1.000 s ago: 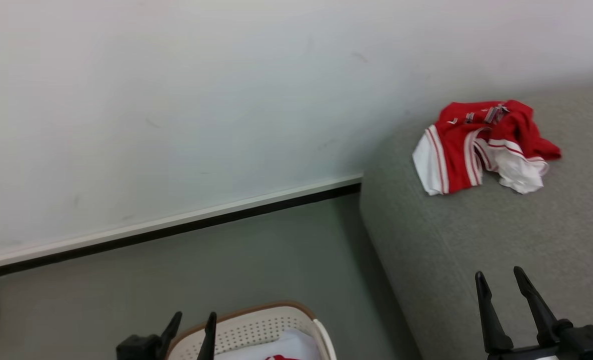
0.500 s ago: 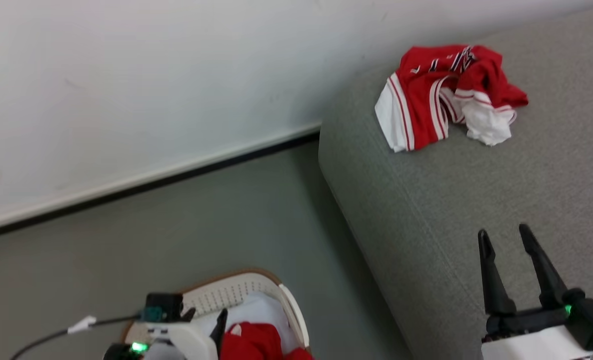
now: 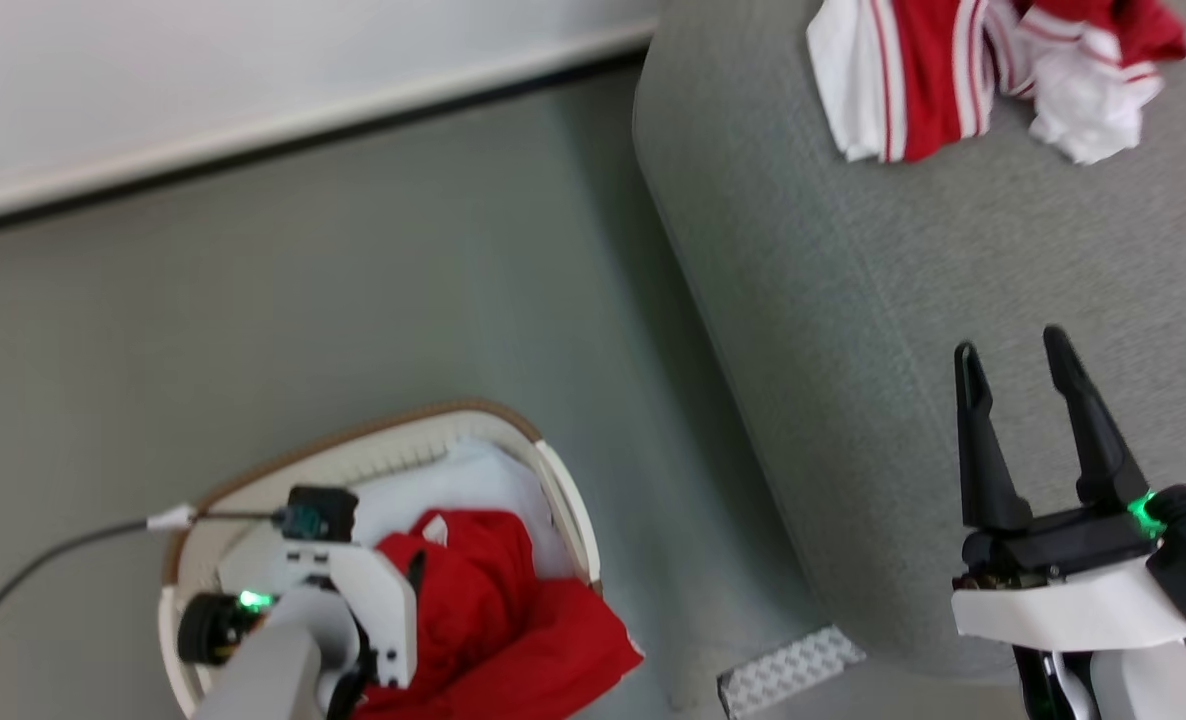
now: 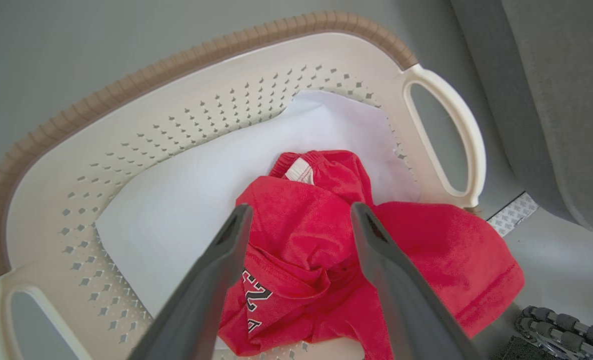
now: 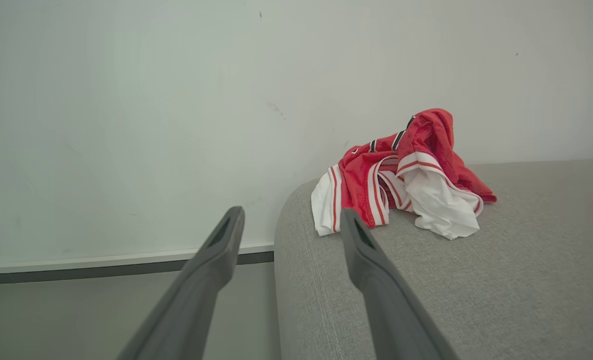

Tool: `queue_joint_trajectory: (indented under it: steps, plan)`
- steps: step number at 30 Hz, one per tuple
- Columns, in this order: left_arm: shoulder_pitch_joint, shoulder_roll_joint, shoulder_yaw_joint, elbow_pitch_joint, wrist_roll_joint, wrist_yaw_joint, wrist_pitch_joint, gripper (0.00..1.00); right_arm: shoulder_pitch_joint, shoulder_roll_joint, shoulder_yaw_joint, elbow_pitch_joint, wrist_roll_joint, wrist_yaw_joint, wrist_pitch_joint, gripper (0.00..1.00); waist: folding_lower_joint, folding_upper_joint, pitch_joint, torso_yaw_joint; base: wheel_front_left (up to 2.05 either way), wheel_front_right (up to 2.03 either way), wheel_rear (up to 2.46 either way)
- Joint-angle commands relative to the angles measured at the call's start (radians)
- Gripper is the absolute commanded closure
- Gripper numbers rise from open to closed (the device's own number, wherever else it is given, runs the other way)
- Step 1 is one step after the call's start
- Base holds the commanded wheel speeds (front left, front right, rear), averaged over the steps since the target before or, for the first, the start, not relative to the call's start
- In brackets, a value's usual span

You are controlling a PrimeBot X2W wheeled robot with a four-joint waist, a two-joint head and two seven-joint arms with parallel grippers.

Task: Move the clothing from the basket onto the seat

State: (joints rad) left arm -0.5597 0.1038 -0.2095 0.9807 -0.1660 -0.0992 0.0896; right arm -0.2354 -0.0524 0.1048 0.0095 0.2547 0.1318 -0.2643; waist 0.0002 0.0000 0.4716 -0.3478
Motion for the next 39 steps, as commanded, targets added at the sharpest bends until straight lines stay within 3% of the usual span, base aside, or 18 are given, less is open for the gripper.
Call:
queue_joint_trajectory:
  steps: [1,10,20,31,38,39]
  plan:
    - [-0.032,0.012,-0.004,0.008,0.019,0.001,0.005,0.0,-0.024,0.002,0.002,-0.012,0.013,-0.002,0.0,0.0,-0.0002,0.0,0.076,0.009,0.0,0.0,0.0]
    - [-0.188,0.027,-0.051,0.063,0.046,-0.007,0.039,0.0,-0.091,0.002,0.026,-0.054,0.015,-0.002,0.0,0.0,-0.0002,0.0,0.269,0.064,0.0,0.0,0.0]
    - [-0.287,0.025,-0.091,0.132,0.057,-0.014,0.053,0.0,-0.148,0.001,0.05,-0.067,0.012,-0.002,0.0,0.0,-0.0002,0.0,0.369,0.086,0.0,0.0,0.0]
    - [-0.334,-0.009,-0.127,0.178,-0.02,-0.031,0.066,0.0,-0.154,0.001,0.047,-0.068,0.019,-0.002,0.0,0.0,-0.0002,0.0,0.44,0.083,0.0,0.0,0.0]
    - [-0.293,-0.034,-0.286,0.11,-0.152,-0.032,0.11,0.0,-0.159,0.001,0.04,-0.072,0.015,-0.002,0.0,0.0,-0.0002,0.0,0.456,0.077,0.0,0.0,0.0]
    - [-0.291,-0.027,-0.309,0.096,-0.17,-0.032,0.112,0.11,-0.159,0.001,0.038,-0.073,0.014,-0.002,0.0,0.0,-0.0002,0.0,0.458,0.077,0.0,0.0,0.0]
